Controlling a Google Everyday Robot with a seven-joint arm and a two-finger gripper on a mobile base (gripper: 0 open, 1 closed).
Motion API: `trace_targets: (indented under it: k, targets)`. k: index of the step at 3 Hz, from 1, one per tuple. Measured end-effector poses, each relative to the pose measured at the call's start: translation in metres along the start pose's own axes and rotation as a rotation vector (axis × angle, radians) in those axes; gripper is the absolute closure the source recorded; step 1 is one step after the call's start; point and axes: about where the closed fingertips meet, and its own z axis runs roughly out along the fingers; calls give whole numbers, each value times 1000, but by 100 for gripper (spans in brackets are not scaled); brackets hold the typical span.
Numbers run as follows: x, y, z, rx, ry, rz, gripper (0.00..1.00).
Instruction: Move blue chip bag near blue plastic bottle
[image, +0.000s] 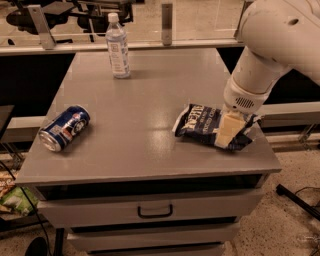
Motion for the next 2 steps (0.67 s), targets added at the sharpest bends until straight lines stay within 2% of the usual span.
trace_targets:
  k: [2]
  targets:
    - [-14,-13,-10,15,0,-24,83]
